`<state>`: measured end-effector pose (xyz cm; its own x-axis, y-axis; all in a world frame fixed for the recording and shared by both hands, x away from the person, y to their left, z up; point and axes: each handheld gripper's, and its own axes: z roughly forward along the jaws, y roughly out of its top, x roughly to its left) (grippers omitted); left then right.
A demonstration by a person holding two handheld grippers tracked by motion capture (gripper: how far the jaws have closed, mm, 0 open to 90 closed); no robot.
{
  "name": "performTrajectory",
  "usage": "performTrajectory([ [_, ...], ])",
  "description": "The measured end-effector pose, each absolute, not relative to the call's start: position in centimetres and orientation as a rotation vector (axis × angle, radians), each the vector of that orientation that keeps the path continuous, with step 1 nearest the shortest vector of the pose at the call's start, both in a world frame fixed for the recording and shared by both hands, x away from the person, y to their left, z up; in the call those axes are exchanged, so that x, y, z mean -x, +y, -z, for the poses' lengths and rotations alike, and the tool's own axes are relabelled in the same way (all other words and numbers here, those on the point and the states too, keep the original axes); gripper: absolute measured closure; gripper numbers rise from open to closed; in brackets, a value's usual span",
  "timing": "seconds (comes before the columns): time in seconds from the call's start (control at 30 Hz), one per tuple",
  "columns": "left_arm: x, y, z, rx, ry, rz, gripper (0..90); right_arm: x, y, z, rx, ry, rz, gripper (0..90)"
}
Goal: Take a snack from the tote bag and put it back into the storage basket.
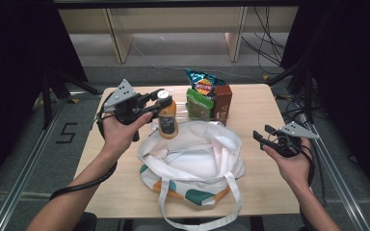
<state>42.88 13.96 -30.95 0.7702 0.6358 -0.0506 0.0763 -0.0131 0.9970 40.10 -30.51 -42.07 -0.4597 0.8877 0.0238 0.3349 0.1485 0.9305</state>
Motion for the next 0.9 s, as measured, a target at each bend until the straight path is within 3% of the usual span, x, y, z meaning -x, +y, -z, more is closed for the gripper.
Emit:
performTrajectory([
  [0.9,-45.0,14.0,30.0,-1.527,0.593,-0.533,58.6,-39.9,-30.3,42.1,-1.218,1.875,-1.311,45.6],
])
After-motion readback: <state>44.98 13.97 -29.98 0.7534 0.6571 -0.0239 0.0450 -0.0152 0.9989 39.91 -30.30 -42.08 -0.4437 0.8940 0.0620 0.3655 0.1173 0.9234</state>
